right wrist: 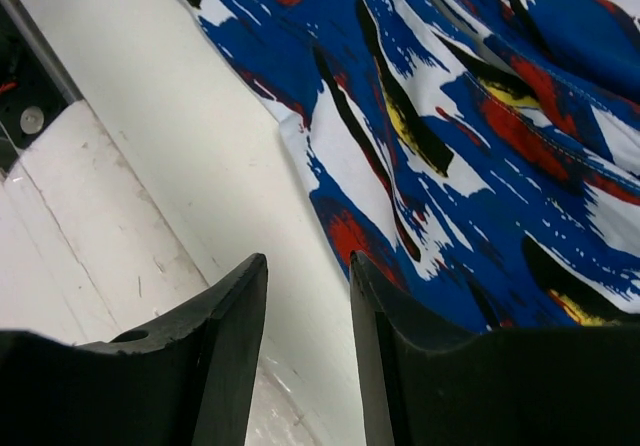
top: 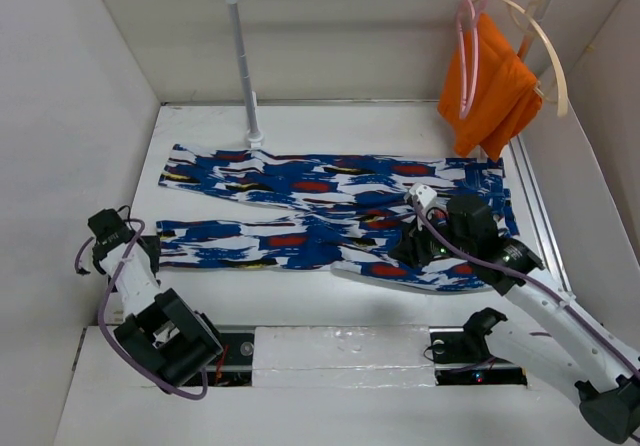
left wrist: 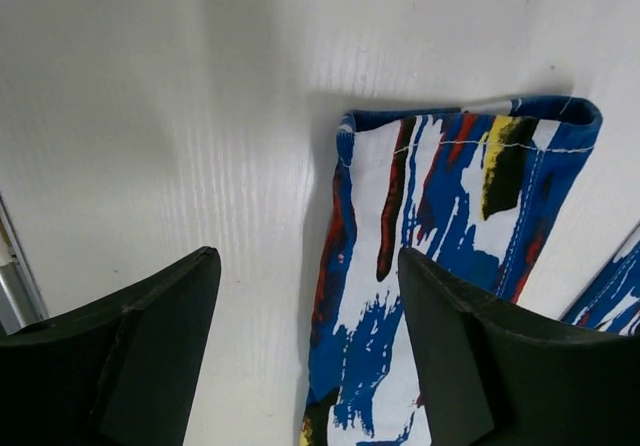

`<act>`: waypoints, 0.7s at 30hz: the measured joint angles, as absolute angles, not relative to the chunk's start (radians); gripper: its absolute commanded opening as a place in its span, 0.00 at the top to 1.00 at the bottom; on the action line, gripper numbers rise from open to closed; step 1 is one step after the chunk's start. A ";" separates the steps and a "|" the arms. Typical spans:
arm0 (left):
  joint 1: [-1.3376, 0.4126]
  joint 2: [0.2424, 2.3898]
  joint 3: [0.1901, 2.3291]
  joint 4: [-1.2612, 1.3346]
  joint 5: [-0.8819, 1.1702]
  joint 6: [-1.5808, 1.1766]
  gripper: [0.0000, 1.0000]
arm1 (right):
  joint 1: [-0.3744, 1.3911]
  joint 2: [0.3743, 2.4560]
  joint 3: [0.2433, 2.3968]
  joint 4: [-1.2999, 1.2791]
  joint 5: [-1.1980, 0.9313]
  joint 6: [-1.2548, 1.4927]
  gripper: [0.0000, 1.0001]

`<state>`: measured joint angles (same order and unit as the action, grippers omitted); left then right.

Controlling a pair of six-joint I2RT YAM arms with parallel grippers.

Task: Place the trousers on the hanger
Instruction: Fold the trousers at the center of the board.

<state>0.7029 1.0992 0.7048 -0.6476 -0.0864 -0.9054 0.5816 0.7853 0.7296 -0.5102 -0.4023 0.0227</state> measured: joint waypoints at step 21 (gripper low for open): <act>0.702 1.193 0.566 -0.318 0.047 -0.808 1.00 | 0.316 0.737 0.749 -0.675 -0.382 0.095 0.41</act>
